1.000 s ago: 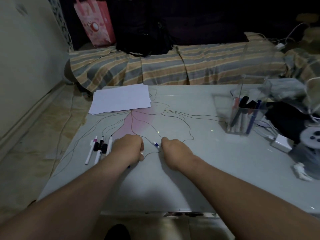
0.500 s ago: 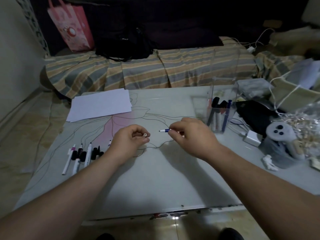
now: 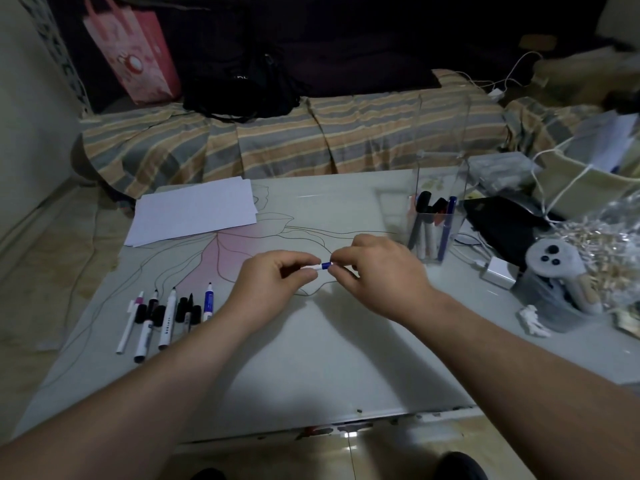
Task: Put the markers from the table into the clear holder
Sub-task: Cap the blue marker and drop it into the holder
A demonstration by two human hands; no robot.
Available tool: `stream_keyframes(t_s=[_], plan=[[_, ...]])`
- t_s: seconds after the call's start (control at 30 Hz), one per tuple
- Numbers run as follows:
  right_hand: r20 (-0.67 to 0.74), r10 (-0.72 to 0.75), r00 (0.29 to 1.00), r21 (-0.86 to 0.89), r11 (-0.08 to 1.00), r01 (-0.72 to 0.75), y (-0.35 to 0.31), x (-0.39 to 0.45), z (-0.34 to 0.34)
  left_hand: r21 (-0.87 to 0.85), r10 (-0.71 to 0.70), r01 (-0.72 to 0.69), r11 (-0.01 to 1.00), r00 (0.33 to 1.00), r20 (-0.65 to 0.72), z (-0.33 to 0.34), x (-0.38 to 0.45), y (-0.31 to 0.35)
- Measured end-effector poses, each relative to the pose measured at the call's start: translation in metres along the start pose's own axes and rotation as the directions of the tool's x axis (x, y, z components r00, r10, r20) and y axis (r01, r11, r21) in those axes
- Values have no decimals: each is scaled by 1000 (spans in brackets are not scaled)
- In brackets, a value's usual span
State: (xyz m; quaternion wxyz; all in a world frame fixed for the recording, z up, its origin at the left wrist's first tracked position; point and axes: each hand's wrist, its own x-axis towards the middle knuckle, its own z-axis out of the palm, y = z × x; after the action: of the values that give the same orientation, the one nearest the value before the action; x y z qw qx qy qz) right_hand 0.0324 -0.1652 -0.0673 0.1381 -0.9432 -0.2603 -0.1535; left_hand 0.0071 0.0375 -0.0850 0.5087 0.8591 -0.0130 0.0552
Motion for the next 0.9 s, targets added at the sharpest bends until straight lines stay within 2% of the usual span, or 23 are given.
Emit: stream_keyframes(t_s=[0.2,0.3,0.4,0.47,0.53,0.57,0.6,0.63,0.7,0.73,0.8,0.83,0.9], plan=[[-34,-30,999,-69,997,28,-7,3,5,200,73,-64,978,997,-38,8,0,8],[-37,11,999,-48,999,-13,-8,4,6,278,145,-122,953,988,-62,10,3,12],[29,57,998,43,997,-58,0,-1,6,407,221,-200,891,975,-6,17,4,14],[147,44,988,-16,999,-42,5,-1,7,466,209,-188,864,978,7,26,3,16],[311,21,950,-2,1000,-21,12,2,0,369,128,-113,922,992,-15,33,3,20],[363,19,932,77,996,-50,18,5,-7,260,82,-73,963,996,-25,36,3,23],[357,31,934,164,982,-95,26,9,-16,147,46,-41,988,998,-32,38,4,26],[289,74,955,213,967,-139,37,13,-26,61,29,-27,998,999,-33,41,4,30],[24,227,974,250,942,-225,65,21,-48,-17,28,-29,999,999,-16,46,7,34],[-117,322,940,287,917,-278,79,22,-58,-16,35,-35,999,999,3,50,7,35],[-305,501,810,399,840,-369,105,21,-72,64,68,-72,995,995,68,58,5,33],[-347,558,753,428,809,-403,114,19,-74,114,88,-101,988,990,113,63,4,32],[-362,620,696,450,770,-452,127,16,-69,187,116,-153,970,974,195,71,2,31]])
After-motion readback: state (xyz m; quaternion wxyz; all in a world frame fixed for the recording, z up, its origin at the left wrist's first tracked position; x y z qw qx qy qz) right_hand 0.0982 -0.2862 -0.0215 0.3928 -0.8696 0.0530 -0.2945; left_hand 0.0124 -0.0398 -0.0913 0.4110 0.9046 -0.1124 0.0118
